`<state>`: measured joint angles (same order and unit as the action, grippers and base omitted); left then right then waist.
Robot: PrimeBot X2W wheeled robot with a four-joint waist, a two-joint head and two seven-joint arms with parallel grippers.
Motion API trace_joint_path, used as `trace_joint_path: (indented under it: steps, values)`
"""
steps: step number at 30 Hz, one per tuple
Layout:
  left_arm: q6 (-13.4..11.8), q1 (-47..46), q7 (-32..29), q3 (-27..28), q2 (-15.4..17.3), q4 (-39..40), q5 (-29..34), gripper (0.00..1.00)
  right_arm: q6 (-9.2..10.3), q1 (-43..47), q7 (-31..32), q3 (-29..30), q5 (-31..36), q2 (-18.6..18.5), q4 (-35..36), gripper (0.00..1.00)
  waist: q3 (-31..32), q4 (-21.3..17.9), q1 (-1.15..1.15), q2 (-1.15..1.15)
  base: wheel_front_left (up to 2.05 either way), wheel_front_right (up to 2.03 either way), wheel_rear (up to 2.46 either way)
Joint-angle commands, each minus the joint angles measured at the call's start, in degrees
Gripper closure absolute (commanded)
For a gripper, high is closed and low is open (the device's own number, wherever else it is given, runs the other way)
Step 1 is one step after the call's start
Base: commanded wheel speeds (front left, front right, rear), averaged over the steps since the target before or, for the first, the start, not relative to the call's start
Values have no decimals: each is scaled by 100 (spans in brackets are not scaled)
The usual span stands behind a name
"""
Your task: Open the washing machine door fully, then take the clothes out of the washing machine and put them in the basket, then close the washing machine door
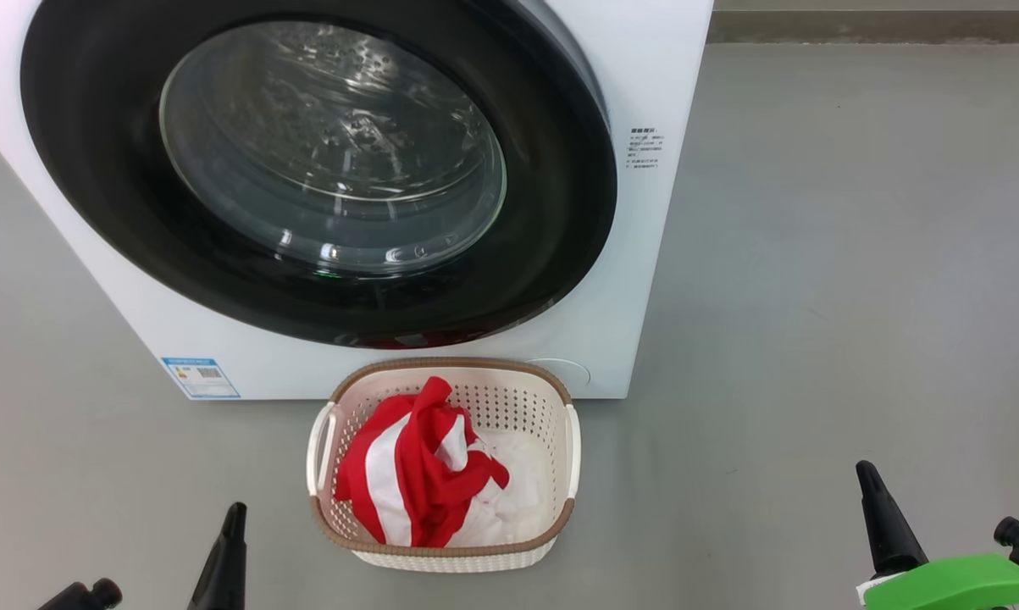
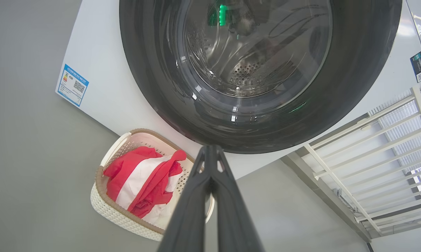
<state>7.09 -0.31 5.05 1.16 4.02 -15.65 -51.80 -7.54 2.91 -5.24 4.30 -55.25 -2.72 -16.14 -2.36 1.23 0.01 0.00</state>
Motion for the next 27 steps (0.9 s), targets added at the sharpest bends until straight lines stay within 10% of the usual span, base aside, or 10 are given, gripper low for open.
trace_joint_path:
  steps: [1,27]
  values:
    - [19,-236,-51,148,41,139,-193,100,2,-299,47,-25,-207,-68,160,100,7,-4,-1,0,0,0,0]
    - [28,-377,-492,297,-14,149,-1761,100,3,-545,486,54,-1640,-64,182,100,93,-52,-1,0,0,0,0]
